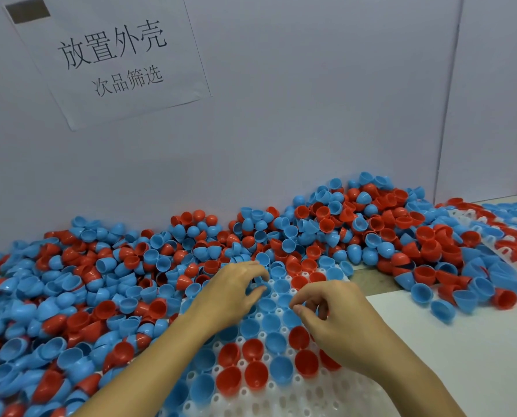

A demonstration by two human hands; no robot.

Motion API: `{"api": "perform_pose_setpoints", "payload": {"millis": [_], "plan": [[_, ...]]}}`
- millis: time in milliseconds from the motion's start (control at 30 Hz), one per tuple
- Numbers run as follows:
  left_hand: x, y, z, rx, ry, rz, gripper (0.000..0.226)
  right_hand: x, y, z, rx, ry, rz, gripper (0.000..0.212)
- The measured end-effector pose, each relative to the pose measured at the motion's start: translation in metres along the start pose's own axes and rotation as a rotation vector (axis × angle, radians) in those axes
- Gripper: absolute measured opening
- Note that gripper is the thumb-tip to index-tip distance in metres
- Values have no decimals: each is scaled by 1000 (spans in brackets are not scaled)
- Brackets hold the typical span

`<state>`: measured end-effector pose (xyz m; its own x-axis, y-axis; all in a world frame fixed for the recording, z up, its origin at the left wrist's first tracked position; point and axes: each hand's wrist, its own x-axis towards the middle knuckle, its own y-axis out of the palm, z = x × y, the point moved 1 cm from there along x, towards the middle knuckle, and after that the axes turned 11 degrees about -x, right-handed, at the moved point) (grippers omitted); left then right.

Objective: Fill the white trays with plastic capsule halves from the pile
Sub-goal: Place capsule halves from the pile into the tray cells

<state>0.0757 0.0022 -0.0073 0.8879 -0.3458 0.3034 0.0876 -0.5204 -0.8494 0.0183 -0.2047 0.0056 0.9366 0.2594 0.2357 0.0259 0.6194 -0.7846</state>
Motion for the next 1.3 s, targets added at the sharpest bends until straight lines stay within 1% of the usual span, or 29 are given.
{"api": "perform_pose_setpoints", "payload": {"millis": [100, 367, 500, 700, 933, 1067, 1133, 1233, 1300], "plan": [[-1, -1, -2, 6, -7, 7, 21, -1, 0, 0, -4, -1, 7, 11], [-4, -4, -5, 92, 73, 64, 26, -1, 1, 0, -9, 1, 21, 11], [-6, -3, -4, 188, 62, 108, 27, 0, 0, 1, -14, 4, 26, 11], [-5, 0, -5, 256, 31, 181, 24, 0, 1, 1, -15, 9, 34, 11], [-3, -2, -7, 294, 40, 209, 26, 1, 1, 0, -10, 9, 35, 11], [-4, -7, -10, 231, 63, 169, 31, 0, 1, -1, -11, 10, 35, 11], [-5, -12, -11, 164, 44, 103, 32, 0, 0, -2, -5, 9, 32, 12], [-6, -21, -4, 79, -57, -46, 38, -1, 0, -2, -1, 9, 30, 12], [-9, -25, 2, 87, -121, -52, 38, -1, -1, -2, 0, 12, 31, 12]]}}
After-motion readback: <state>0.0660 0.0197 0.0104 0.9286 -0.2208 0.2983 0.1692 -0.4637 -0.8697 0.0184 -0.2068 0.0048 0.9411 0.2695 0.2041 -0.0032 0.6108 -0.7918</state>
